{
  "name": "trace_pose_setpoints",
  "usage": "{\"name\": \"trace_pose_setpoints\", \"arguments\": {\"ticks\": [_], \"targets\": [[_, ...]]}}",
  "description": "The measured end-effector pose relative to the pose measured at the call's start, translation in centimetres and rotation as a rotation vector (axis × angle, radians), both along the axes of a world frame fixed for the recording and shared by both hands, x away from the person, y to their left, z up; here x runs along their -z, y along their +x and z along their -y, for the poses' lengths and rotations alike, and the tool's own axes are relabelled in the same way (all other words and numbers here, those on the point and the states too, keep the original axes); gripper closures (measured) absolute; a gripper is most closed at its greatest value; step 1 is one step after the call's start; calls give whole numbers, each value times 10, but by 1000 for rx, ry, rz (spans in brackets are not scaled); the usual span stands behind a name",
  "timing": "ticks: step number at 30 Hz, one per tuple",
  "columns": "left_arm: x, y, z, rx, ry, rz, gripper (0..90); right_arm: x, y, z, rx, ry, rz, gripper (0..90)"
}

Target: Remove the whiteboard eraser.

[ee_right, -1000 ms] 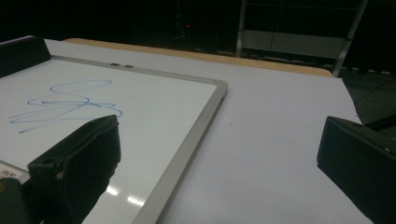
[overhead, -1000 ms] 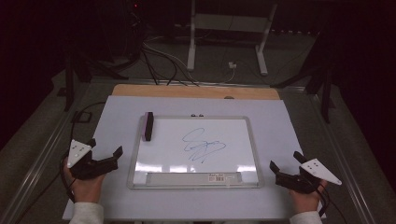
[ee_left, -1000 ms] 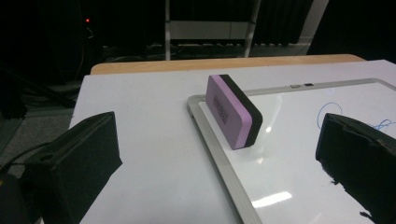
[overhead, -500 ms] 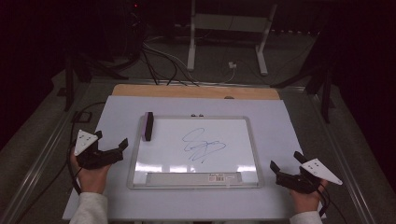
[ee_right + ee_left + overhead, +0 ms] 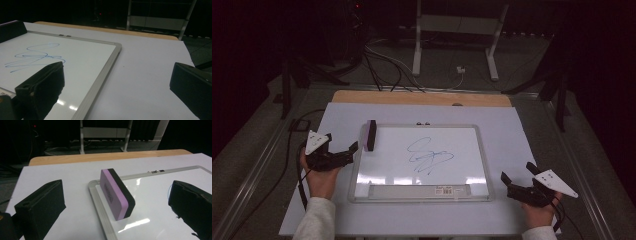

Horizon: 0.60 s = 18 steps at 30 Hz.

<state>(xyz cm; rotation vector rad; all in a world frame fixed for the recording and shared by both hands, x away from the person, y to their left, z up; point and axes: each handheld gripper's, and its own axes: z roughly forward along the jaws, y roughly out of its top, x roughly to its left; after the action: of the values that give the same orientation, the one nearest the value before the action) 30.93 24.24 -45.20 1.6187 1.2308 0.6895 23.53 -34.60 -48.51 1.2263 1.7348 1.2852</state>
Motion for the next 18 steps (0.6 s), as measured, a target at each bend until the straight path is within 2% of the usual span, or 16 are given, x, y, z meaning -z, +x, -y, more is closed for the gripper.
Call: {"name": "trace_pose_setpoints", "arguments": {"ticks": [11,18], "targets": [[9,19,14,9,2,-41,15,0,0,1,5,4,-2,0],[12,31,25,14,22,-64,15,0,1,1,3,2,-1,0]]}}
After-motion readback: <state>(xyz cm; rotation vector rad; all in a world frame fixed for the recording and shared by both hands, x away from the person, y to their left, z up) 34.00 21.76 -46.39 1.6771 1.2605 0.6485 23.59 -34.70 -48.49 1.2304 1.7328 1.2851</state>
